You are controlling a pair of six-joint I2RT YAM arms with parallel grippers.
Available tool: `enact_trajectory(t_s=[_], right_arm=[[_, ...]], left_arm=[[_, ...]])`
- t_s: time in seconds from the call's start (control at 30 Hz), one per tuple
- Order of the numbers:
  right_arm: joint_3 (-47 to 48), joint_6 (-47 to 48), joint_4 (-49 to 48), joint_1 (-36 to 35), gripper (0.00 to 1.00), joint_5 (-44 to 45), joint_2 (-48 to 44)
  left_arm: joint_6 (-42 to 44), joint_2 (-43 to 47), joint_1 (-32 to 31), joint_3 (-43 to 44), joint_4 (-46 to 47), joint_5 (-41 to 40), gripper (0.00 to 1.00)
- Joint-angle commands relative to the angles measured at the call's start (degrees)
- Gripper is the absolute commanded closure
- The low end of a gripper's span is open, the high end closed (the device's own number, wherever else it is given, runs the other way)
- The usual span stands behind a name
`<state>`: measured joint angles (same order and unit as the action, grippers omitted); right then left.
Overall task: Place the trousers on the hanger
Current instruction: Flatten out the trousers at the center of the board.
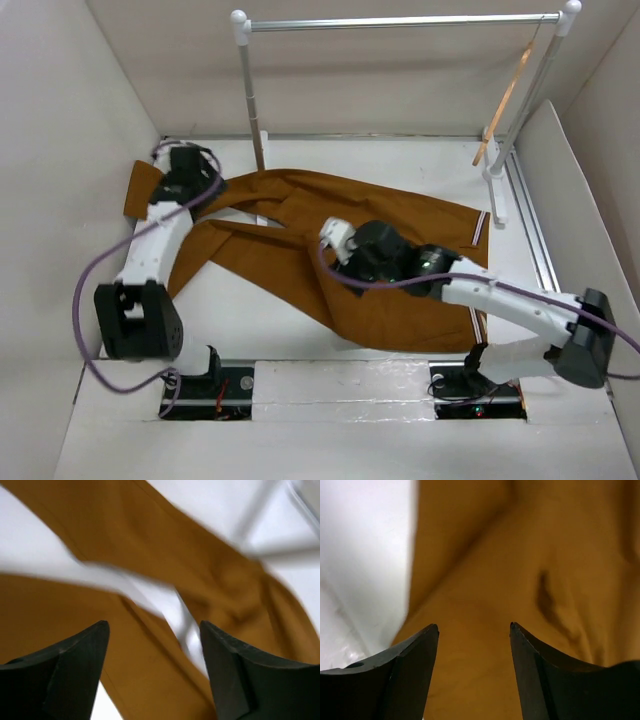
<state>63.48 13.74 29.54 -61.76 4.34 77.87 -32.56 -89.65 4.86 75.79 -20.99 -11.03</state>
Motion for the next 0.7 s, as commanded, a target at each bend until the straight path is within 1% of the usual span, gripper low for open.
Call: enact_trajectory(t_s=[0.0,0.03,0.07,0.13,0.17,0.2,0.23,0.27,0.3,0.33,0.37,0.4,0.43,0.47,0.5,0.53,0.6,0.63,0.67], right_arm=[[-4.6,-11.9,-0.2,9.0,0.35,4.4,-7.7],[-6.3,-13.4,-0.5,14.7,0.35,4.1,-11.5],[-8.1,-16.3,-1.1,17.9,0.35,3.7,-13.7],[-12.0,-18.3,-1.3,24.4,0.32,2.8,-19.0],[-13.4,-18.9,-1.4,30.7,0.31,2.9,-20.5],[-14.5,-19.9,-1.8,34.0,0.27,3.3,-21.9],[-16.8,-20.1,-2.6,37.3,0.26,2.3,-23.7],[-17.7,-20.1,-3.5,44.0,0.25,1.6,-24.0],[-18.4,-20.1,-5.2,47.3,0.22,0.6,-24.0],[-18.8,-20.2,-6.2,50.6,0.21,-2.5,-23.6],[-19.0,-19.5,-8.2,56.5,0.21,-3.9,-21.5],[-18.7,-19.3,-9.0,58.7,0.20,-6.6,-20.2],[-18.3,-19.1,-9.4,60.6,0.20,-7.1,-18.6],[-17.3,-18.0,-9.6,62.5,0.20,-7.3,-17.1],[-16.8,-17.4,-10.0,66.2,0.20,-7.2,-14.1],[-16.8,-17.2,-11.0,68.2,0.20,-7.2,-12.8],[-17.3,-16.8,-13.5,73.3,0.20,-9.2,-9.1],[-17.7,-17.0,-14.8,78.6,0.20,-11.1,-8.0],[-18.3,-17.5,-16.6,81.2,0.20,-12.2,-6.9]], left_arm=[[-0.9,8.6,-11.3,-10.6,3.6,0.4,0.32],[-1.8,10.1,-13.8,-14.5,3.0,1.1,0.33],[-2.3,10.5,-19.0,-16.2,3.2,2.0,0.33],[-4.1,10.5,-24.3,-18.6,1.1,1.7,0.33],[-4.2,10.5,-29.4,-19.3,1.3,2.0,0.33],[-4.2,10.2,-31.8,-19.7,1.3,2.1,0.31],[-4.2,9.5,-34.1,-20.0,0.5,2.0,0.31],[-4.1,9.1,-36.1,-20.0,0.5,2.6,0.30],[-3.5,8.4,-40.2,-19.8,0.7,3.6,0.27],[-2.7,7.0,-42.5,-18.8,0.4,4.3,0.26],[-2.2,6.4,-44.7,-18.2,0.3,4.3,0.25],[-1.4,5.9,-49.5,-17.7,0.2,3.5,0.23],[-1.0,4.8,-51.4,-16.5,-0.5,1.6,0.22],[-0.8,4.5,-52.9,-15.9,-0.9,1.4,0.22],[-0.6,4.0,-54.1,-15.8,-0.8,1.8,0.20],[-0.2,3.5,-55.5,-16.0,0.2,3.7,0.19],[0.6,2.9,-56.0,-16.6,2.1,5.9,0.18],[0.9,2.2,-56.0,-17.4,2.4,7.3,0.18],[1.4,1.8,-56.0,-17.6,2.5,7.5,0.18]])
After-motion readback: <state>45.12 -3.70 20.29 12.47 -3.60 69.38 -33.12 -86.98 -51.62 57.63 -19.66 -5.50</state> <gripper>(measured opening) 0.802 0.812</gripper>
